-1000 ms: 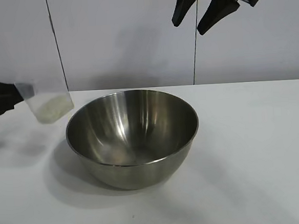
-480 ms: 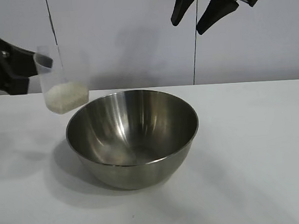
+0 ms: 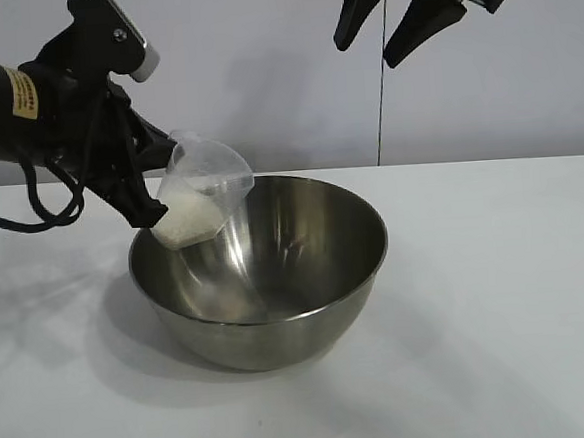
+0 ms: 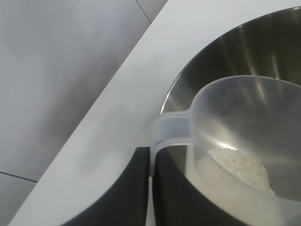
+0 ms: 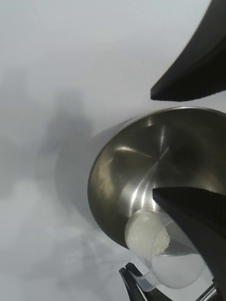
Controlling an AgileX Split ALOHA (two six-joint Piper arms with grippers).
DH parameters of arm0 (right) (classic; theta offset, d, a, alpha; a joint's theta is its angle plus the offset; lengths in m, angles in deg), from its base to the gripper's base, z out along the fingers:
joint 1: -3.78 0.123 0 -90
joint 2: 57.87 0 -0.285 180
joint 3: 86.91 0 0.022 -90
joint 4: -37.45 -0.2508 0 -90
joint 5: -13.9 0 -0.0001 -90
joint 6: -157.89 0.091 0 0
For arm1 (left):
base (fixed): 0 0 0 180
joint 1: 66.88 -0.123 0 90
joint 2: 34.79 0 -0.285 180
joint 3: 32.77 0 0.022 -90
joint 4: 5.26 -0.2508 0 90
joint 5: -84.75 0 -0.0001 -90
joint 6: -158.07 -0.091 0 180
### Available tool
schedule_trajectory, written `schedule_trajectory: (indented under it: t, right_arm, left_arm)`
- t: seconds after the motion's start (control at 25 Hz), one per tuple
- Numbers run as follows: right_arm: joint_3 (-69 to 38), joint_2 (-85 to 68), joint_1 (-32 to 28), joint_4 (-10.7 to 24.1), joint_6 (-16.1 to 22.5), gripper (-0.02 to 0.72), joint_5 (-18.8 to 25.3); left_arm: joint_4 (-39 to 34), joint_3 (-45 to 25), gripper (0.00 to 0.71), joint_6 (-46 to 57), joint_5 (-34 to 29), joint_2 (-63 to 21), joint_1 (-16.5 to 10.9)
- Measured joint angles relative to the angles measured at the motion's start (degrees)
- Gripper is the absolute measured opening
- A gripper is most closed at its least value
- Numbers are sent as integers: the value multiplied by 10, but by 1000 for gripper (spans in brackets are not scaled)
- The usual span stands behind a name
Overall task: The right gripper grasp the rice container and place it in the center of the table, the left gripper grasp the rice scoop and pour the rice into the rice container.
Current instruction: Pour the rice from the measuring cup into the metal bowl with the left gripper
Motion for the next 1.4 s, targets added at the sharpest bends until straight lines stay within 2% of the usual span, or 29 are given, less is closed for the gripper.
schedule_trajectory:
  t: [0.2, 0.32, 0.44, 0.64, 0.96, 1.16, 1.4]
  right_arm:
    - [0, 0, 0, -1, 0, 379, -2]
    - [0, 0, 0, -1, 0, 379, -2]
    - [0, 0, 0, -1, 0, 379, -2]
    - [0, 0, 0, 0, 0, 379, -2]
    - [0, 0, 0, 0, 0, 379, -4]
    - [0, 0, 0, 0, 0, 379, -4]
    - [0, 0, 0, 0, 0, 379, -12]
  left_arm:
    - [201, 0, 8, -242, 38, 0, 46]
    - [266, 0, 8, -366, 72, 0, 74]
    - [301, 0, 8, -488, 86, 0, 95]
    - [321, -17, 8, -673, 118, 0, 117]
    - [325, -32, 8, -900, 170, 0, 120]
    - [327, -33, 8, -1003, 187, 0, 129]
    - [326, -33, 8, -1109, 184, 0, 156]
